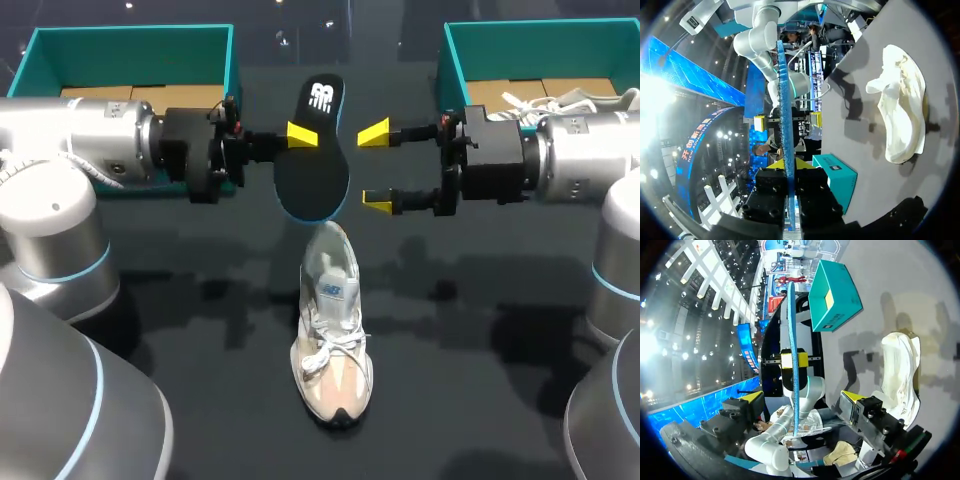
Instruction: Take the shoe out of the shoebox, open the shoe tongue, remove and reinsert the insole, then place the shoe into the shoebox
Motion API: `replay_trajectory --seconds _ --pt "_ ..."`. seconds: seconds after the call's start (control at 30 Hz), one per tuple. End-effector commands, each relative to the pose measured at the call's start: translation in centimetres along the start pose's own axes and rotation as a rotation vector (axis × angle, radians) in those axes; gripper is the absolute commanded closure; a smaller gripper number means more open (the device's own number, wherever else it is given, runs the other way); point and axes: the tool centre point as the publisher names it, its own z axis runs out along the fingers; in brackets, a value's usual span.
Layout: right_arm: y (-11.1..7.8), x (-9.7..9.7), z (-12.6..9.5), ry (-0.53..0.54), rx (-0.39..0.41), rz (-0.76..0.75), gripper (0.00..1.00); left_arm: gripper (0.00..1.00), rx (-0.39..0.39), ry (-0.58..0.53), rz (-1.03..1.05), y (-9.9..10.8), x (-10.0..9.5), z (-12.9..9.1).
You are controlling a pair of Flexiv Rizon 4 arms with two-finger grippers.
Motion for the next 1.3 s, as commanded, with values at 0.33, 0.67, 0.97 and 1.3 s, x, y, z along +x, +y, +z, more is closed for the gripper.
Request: replay_trajectory --seconds 0.33,0.67,0.97,1.3 --pt "0.8 -0.2 3.1 -0.002 0.008 -0.017 0.29 1.0 -0.037 -0.003 0.041 0.5 0.8 1.6" --pt "0.9 -0.1 4.3 -0.004 0.036 -0.026 0.57 1.0 -0.049 -0.002 0.044 1.0 1.0 2.1" --pt "0.8 -0.1 4.9 0.0 0.05 -0.017 0.65 1.0 -0.055 -0.005 0.051 1.3 1.0 2.4" --pt "0.7 -0.2 5.0 0.0 0.043 -0.007 0.77 1.0 -0.052 -0.005 0.054 1.4 1.0 2.5"
